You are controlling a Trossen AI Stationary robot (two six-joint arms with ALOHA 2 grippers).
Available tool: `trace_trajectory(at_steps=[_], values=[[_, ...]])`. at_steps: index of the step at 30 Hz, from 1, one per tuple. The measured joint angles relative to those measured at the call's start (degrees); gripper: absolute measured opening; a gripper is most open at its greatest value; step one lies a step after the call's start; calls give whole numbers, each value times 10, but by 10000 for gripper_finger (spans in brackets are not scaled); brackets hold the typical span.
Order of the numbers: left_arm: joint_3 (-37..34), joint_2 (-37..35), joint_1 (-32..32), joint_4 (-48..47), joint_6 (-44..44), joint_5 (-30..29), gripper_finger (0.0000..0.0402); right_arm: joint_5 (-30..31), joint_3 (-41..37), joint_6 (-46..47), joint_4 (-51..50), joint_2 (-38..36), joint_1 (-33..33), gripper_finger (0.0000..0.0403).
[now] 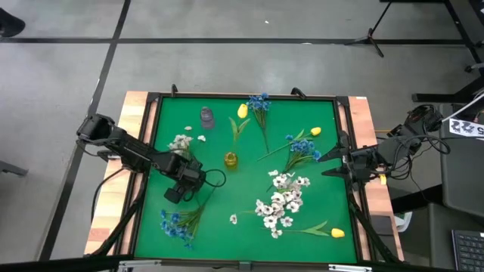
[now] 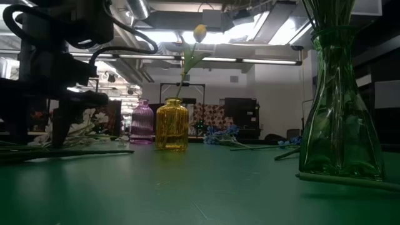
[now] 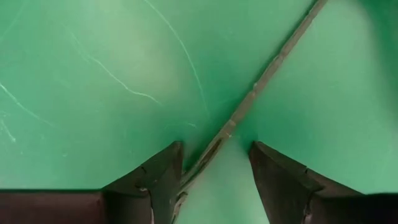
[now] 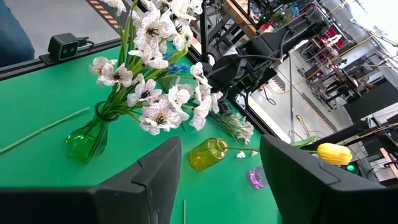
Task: Sort flowers into vase by color
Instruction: Put the white flowers into the green vase
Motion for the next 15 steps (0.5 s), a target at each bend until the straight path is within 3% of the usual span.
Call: trace_trajectory(at_steps=[12,15], values=[[-2,1,0,3,-12,-9,24,0,0,2,0,0,0,218],[-1,1,0,1,-30,-17,9,0,0,12,0,0,0,218]])
